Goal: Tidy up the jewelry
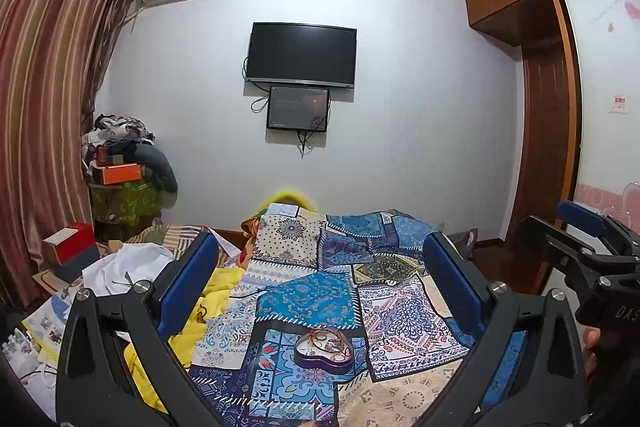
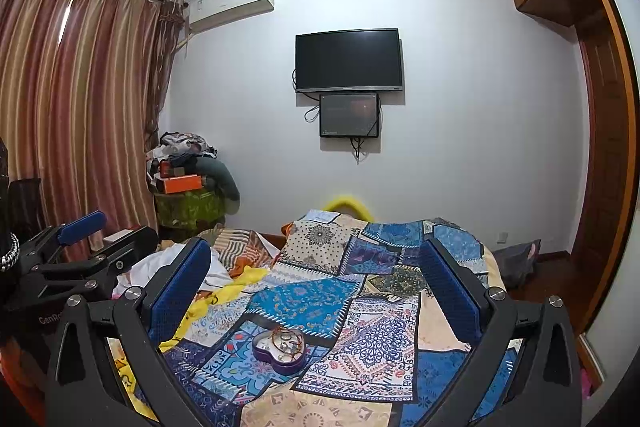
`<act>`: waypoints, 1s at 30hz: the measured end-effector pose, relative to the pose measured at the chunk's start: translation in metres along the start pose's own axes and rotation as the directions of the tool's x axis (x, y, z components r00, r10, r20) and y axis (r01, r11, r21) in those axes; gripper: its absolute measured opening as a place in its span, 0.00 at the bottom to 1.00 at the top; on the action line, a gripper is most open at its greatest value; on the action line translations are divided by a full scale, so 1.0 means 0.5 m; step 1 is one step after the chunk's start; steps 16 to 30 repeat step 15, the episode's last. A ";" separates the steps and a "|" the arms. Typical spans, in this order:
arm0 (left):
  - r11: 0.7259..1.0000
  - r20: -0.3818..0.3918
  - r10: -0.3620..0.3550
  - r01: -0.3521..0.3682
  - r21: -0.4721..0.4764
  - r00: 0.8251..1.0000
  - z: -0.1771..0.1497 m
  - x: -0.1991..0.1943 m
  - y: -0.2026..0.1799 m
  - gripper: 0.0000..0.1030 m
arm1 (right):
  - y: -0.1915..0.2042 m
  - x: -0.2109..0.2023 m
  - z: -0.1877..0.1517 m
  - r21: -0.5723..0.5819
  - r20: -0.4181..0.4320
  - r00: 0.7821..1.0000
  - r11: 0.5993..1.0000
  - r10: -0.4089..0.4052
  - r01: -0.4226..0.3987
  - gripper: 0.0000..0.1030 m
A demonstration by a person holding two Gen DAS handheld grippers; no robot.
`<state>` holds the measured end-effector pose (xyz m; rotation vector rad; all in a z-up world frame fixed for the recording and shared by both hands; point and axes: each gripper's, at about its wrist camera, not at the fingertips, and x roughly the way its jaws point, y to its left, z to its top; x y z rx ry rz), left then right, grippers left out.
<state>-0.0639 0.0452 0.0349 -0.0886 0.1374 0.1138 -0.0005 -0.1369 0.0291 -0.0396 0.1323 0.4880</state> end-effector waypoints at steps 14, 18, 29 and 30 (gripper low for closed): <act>1.000 -0.002 -0.007 0.007 -0.002 1.000 -0.003 0.001 0.003 1.00 | -0.005 0.005 -0.001 0.006 -0.013 1.000 1.000 -0.008 0.008 1.00; 1.000 -0.003 -0.006 0.006 -0.002 1.000 -0.004 0.001 0.005 1.00 | -0.005 0.006 -0.002 0.006 -0.014 1.000 1.000 -0.008 0.008 1.00; 1.000 -0.003 -0.006 0.006 -0.002 1.000 -0.004 0.001 0.005 1.00 | -0.005 0.006 -0.002 0.006 -0.014 1.000 1.000 -0.008 0.008 1.00; 1.000 -0.003 -0.006 0.006 -0.002 1.000 -0.004 0.001 0.005 1.00 | -0.005 0.006 -0.002 0.006 -0.014 1.000 1.000 -0.008 0.008 1.00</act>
